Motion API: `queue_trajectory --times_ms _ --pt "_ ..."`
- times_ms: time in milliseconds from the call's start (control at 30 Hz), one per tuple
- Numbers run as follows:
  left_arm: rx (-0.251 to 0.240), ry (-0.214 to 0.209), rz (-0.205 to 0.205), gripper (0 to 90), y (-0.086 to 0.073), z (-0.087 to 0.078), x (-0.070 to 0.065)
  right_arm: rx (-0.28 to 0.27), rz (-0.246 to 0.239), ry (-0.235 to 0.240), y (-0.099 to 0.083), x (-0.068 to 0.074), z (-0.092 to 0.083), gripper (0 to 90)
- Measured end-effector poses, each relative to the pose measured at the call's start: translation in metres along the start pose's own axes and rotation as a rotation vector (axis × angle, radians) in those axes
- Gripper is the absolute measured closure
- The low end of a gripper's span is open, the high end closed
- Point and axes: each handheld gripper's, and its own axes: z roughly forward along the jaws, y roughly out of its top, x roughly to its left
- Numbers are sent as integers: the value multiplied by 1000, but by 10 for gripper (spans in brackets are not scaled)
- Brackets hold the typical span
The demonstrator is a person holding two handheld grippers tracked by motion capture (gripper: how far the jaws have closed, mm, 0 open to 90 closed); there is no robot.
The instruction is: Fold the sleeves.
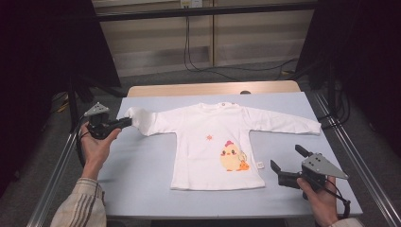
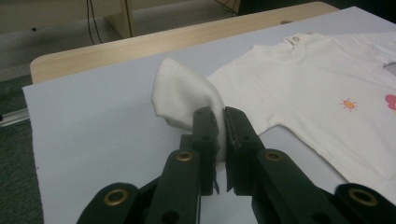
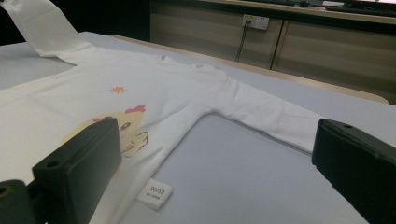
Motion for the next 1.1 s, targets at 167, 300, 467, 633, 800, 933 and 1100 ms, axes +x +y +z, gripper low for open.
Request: queue_trajectory --times_ms 167,300,467,633,800,933,1100 --pt "-15 -18 15 837 2 0 -9 0 2 0 0 0 0 14" --pt "-17 -35 28 837 5 -1 -15 -1 2 3 0 0 0 14" --pt "-26 -49 24 837 6 2 -19 1 1 1 0 0 0 14" --pt "-20 -64 43 837 10 7 -27 0 4 4 0 0 0 14" --pt "-27 -78 55 837 13 8 -34 0 6 7 0 0 0 14" --pt "-29 -94 61 837 13 10 -35 -3 5 8 0 0 0 14" --pt "-36 -107 87 837 23 11 -44 0 8 7 0 0 0 14"
